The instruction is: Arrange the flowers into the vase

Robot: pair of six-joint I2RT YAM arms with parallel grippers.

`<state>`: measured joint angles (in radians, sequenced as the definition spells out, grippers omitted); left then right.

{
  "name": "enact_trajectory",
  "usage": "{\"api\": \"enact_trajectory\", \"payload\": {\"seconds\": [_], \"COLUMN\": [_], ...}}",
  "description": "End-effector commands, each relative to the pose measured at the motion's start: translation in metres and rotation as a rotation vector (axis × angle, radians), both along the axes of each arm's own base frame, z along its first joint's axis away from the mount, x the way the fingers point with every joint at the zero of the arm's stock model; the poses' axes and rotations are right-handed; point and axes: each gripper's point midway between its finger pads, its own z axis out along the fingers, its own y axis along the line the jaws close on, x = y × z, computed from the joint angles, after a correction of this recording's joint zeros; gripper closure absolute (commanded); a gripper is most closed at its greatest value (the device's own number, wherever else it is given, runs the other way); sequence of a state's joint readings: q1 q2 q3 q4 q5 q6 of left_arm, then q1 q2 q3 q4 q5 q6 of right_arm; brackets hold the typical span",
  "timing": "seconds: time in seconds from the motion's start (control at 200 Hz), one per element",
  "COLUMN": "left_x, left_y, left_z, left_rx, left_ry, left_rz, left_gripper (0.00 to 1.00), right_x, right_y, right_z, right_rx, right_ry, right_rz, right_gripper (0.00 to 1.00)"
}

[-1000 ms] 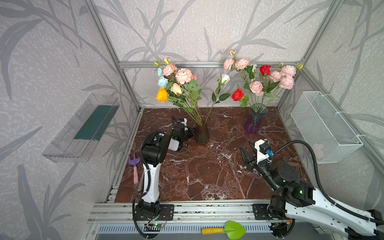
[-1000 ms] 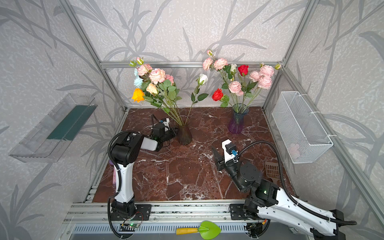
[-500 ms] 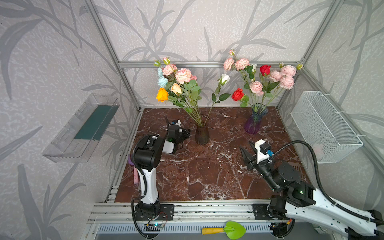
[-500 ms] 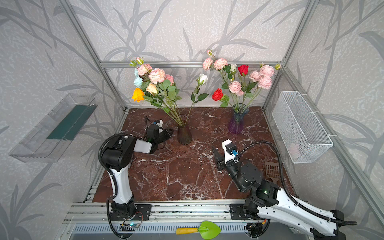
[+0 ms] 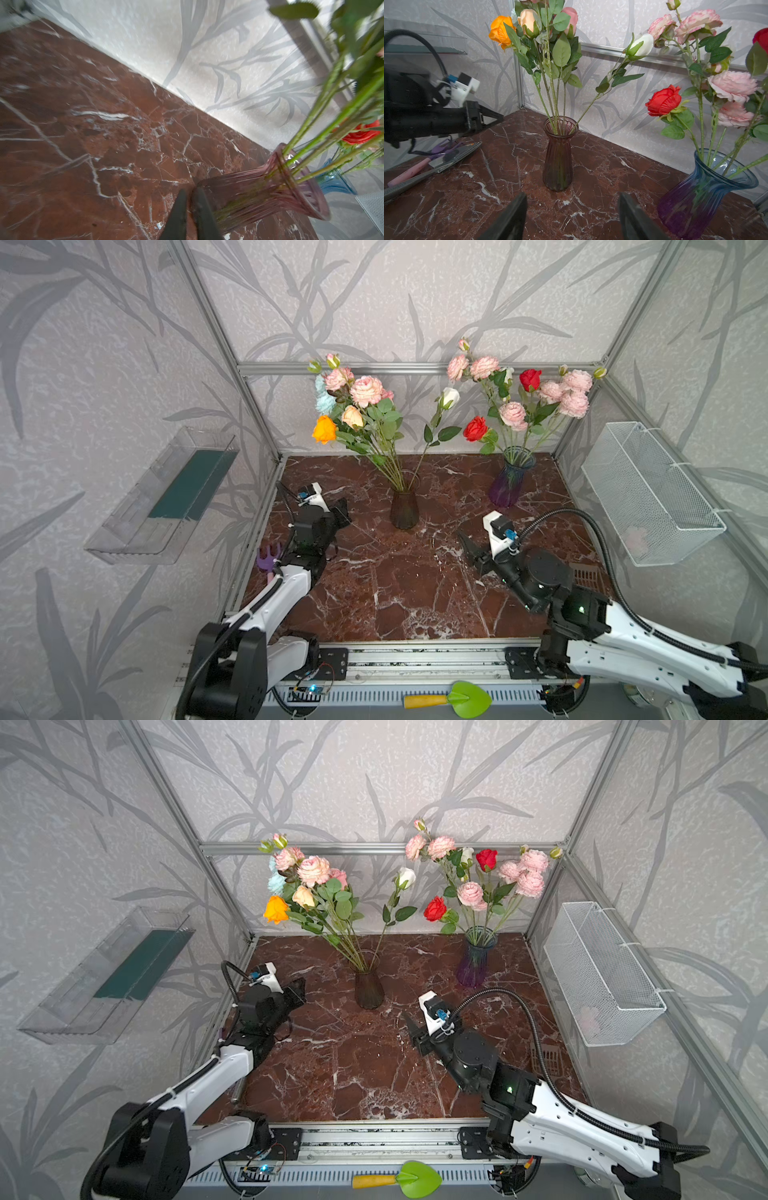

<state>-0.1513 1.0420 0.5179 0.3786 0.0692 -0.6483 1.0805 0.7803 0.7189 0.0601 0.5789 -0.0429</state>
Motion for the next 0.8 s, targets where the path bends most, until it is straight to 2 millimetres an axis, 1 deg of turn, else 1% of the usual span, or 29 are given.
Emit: {"api": "enact_trajectory", "payload": {"seconds": [0.0,0.04,0.05,0.055,0.085,0.1,0.12,0.14,0.15,0.165,0.26,0.335,0.37,0.46,0.5,0.54,0.6,0.64,0.71,0.8], "left_x": [-0.033,-0.04,-0.042,-0.043,-0.047,-0.049,-0.051,-0.053,-0.053,-0.054,-0.058,-0.057,-0.056,-0.054,-0.052,-0.052,-0.053,-0.053,-0.054,-0.051], "left_y": [0.025,0.025,0.025,0.025,0.025,0.024,0.022,0.02,0.019,0.019,0.013,0.01,0.01,0.012,0.011,0.011,0.017,0.017,0.019,0.022], "left_z": [-0.019,-0.014,-0.013,-0.012,-0.01,-0.009,-0.007,-0.006,-0.005,-0.004,-0.005,-0.006,-0.007,-0.008,-0.005,-0.004,-0.005,-0.006,-0.008,-0.009], "left_rx": [0.118,0.135,0.137,0.138,0.145,0.148,0.152,0.16,0.163,0.168,0.212,0.243,0.253,0.287,0.305,0.32,0.337,0.362,0.372,0.38], "left_ry": [0.095,0.081,0.079,0.079,0.083,0.081,0.076,0.072,0.071,0.07,0.088,0.098,0.11,0.141,0.133,0.127,0.133,0.132,0.116,0.053], "left_rz": [0.103,0.093,0.095,0.094,0.096,0.096,0.091,0.085,0.082,0.08,0.069,0.065,0.067,0.075,0.07,0.07,0.099,0.088,0.099,0.125], "left_gripper": [0.71,0.62,0.55,0.53,0.44,0.39,0.31,0.16,0.06,0.01,0.01,0.01,0.01,0.01,0.01,0.01,0.01,0.01,0.01,0.01], "right_x": [0.015,0.02,0.02,0.024,0.032,0.035,0.039,0.042,0.044,0.047,0.062,0.063,0.064,0.066,0.065,0.066,0.067,0.068,0.071,0.075], "right_y": [0.004,0.01,0.013,0.01,0.008,0.007,0.006,0.005,0.005,0.004,-0.013,-0.023,-0.03,-0.038,-0.043,-0.046,-0.052,-0.054,-0.055,-0.061], "right_z": [0.009,0.001,-0.001,-0.001,-0.009,-0.012,-0.015,-0.019,-0.02,-0.023,-0.038,-0.043,-0.045,-0.052,-0.056,-0.06,-0.066,-0.071,-0.075,-0.075], "right_rx": [-0.011,-0.034,-0.036,-0.036,-0.05,-0.051,-0.051,-0.05,-0.049,-0.049,-0.045,-0.05,-0.037,0.025,0.052,0.052,0.056,0.035,-0.032,-0.038], "right_ry": [-0.015,0.024,0.038,0.046,0.106,0.137,0.17,0.199,0.21,0.227,0.288,0.276,0.26,0.197,0.181,0.155,0.137,0.134,0.085,0.006], "right_rz": [-0.05,-0.031,-0.021,-0.034,-0.045,-0.052,-0.063,-0.071,-0.074,-0.083,-0.154,-0.164,-0.195,-0.231,-0.25,-0.261,-0.292,-0.303,-0.311,-0.355], "right_gripper": [0.23,0.19,0.18,0.17,0.06,0.03,0.02,0.01,0.0,0.01,0.01,0.01,0.01,0.01,0.01,0.01,0.01,0.01,0.01,0.01]}}
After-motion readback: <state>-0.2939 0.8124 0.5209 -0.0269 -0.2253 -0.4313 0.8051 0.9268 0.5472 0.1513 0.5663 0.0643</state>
